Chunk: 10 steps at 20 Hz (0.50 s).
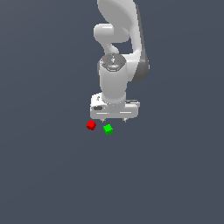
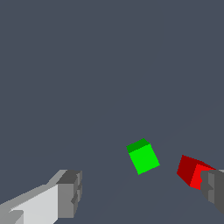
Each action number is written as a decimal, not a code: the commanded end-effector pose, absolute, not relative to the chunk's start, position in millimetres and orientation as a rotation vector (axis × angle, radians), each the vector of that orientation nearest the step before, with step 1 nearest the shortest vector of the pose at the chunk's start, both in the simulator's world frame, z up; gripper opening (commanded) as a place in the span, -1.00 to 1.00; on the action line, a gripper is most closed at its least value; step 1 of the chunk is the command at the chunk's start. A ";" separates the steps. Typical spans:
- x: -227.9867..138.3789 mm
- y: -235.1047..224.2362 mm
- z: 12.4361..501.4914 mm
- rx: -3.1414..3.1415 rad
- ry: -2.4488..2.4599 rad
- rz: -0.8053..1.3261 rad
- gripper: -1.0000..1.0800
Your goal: Stack the red cube on top of the green cube.
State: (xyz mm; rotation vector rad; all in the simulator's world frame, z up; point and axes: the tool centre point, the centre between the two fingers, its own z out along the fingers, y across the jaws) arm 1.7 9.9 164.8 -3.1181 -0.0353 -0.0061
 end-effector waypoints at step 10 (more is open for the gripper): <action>-9.1 -22.6 143.1 -3.123 0.079 -0.005 0.92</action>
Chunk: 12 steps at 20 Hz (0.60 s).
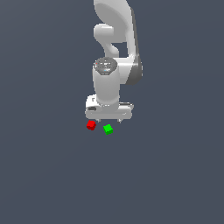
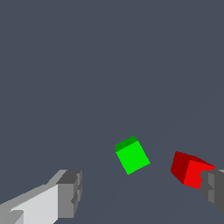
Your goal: Stack the red cube on top of the green cube.
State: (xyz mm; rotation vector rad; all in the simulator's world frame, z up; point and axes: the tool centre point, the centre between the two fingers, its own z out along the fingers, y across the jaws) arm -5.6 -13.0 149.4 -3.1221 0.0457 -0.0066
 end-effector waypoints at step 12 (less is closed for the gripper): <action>-53.9 -113.4 79.5 -3.114 0.415 -0.001 0.92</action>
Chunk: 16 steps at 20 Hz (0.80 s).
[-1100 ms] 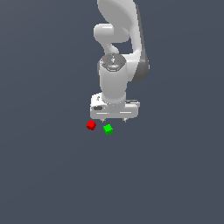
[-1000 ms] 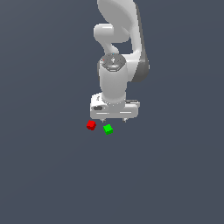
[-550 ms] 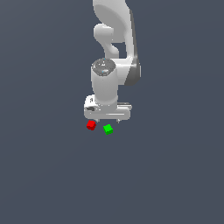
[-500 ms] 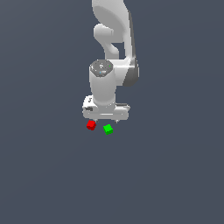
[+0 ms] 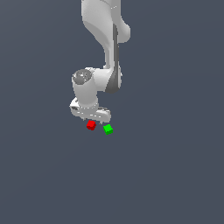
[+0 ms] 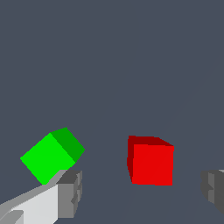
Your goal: Stack the red cube on top of the green cube.
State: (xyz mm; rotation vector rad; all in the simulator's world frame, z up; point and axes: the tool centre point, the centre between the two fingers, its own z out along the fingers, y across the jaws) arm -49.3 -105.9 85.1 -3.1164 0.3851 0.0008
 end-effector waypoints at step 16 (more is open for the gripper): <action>-61.8 -124.2 44.4 -3.109 0.458 0.001 0.92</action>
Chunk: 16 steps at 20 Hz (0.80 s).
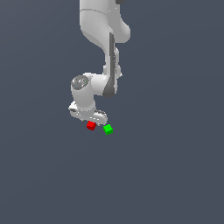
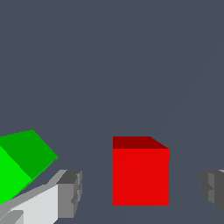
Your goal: Stack the red cube on top of the green cube.
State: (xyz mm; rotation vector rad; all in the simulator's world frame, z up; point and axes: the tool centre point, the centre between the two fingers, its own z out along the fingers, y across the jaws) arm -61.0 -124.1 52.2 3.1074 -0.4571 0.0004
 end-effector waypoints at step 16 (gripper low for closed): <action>-61.3 -124.5 19.8 3.107 -0.460 0.000 -1.00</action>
